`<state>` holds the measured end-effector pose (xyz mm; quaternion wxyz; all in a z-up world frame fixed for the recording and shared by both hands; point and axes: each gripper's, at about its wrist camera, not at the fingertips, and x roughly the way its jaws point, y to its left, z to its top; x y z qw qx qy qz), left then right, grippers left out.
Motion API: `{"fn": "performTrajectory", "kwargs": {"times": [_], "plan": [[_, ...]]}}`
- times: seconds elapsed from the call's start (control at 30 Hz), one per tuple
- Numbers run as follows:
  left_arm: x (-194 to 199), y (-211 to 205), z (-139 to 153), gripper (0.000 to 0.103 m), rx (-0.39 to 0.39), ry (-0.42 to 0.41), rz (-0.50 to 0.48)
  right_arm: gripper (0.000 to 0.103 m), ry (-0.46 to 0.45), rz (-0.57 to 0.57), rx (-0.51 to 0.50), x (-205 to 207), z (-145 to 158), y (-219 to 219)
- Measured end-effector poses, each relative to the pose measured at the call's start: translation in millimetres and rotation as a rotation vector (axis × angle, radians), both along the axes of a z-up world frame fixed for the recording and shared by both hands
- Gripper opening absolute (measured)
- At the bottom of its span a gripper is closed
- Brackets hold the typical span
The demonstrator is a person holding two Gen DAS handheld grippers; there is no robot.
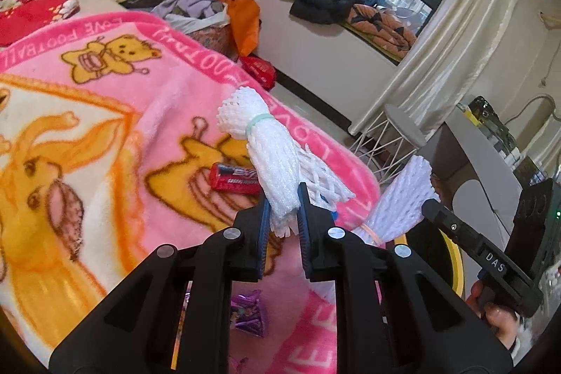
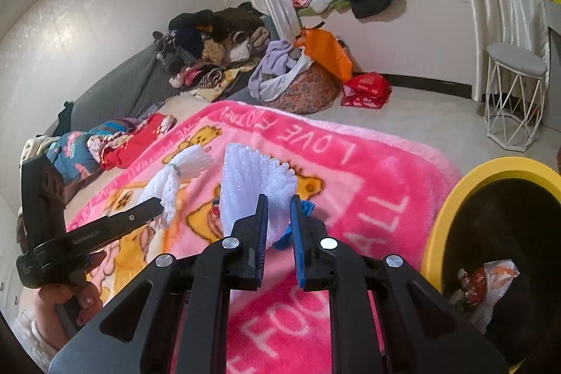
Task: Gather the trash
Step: 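Carry both white mesh sleeves over the yellow bin and open both tools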
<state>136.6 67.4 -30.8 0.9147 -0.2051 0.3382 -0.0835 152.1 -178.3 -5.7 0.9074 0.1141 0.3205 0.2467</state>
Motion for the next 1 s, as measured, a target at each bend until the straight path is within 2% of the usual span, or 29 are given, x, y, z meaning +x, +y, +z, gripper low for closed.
{"fn": "performTrajectory", "kwargs": {"times": [0.6,1.0], "plan": [[-11,-51,28,0.01,0.044,-0.07,-0.117,0.013,-0.054,-0.127,0.031,-25,21,-63],[-16,-91,33,0.01,0.068,-0.089,-0.2,0.013,-0.051,-0.233,0.052,-36,25,-107]]}}
